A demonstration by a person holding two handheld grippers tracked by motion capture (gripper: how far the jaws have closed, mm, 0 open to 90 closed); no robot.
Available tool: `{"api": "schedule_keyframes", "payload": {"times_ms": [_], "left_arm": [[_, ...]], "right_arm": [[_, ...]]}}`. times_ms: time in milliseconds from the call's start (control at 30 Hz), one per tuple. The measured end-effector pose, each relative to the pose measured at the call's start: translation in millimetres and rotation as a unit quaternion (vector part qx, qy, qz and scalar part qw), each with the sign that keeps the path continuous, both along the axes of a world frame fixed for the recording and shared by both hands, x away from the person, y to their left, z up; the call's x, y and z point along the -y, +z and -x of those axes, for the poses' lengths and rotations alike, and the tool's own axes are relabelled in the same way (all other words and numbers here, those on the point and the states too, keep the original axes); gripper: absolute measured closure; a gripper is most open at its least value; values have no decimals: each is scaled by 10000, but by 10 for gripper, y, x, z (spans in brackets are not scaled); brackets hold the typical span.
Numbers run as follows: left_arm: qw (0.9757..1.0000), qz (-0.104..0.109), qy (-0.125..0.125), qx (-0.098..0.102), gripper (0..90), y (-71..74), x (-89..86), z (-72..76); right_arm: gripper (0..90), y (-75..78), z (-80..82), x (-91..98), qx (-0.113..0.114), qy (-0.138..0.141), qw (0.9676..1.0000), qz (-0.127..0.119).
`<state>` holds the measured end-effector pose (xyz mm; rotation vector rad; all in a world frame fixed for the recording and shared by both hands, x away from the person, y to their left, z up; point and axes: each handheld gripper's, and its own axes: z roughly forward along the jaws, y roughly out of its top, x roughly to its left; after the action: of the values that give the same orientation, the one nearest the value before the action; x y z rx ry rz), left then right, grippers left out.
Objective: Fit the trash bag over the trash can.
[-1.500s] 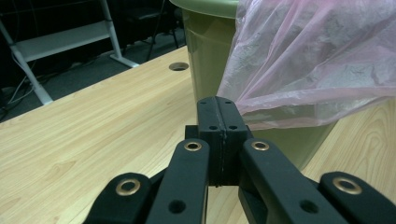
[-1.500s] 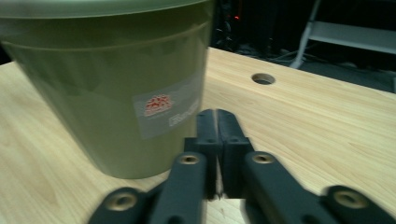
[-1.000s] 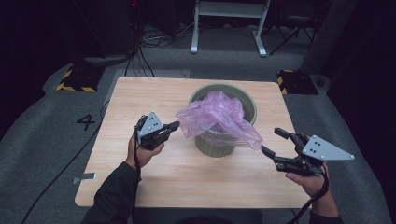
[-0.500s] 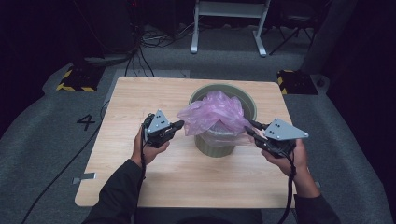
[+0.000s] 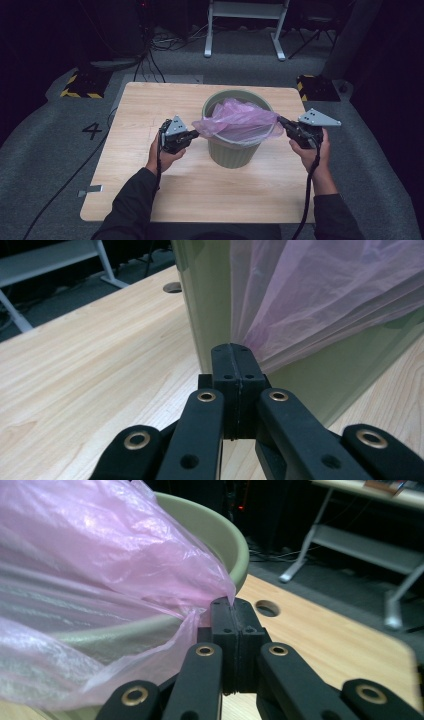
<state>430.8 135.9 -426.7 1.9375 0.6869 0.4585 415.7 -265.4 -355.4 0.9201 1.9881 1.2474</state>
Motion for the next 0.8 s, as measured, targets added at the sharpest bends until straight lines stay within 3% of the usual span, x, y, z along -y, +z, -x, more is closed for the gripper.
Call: {"api": "schedule_keyframes", "payload": {"times_ms": [100,267,400,567,700,767,800], "left_arm": [[10000,-27,-34,-65,900,-20,15,-5],[9996,87,-268,52,900,49,-44,133],[9987,-183,-467,103,900,88,-93,273],[9984,-400,-394,3,900,33,-118,270],[9991,-348,-250,-40,887,4,-125,241],[9993,-343,-170,-53,638,31,-135,277],[9993,-310,-202,-10,568,58,-149,326]], "right_arm": [[900,-41,-38,29,-108,49,9998,-188],[897,-65,110,81,-58,299,9991,-312],[897,-58,288,158,-82,621,9974,-360],[898,-186,367,182,-275,723,9969,-154],[884,-282,306,193,-375,585,9975,-141],[845,-294,301,184,-332,707,9968,-164],[807,-287,317,173,-251,756,9967,-134]]}}
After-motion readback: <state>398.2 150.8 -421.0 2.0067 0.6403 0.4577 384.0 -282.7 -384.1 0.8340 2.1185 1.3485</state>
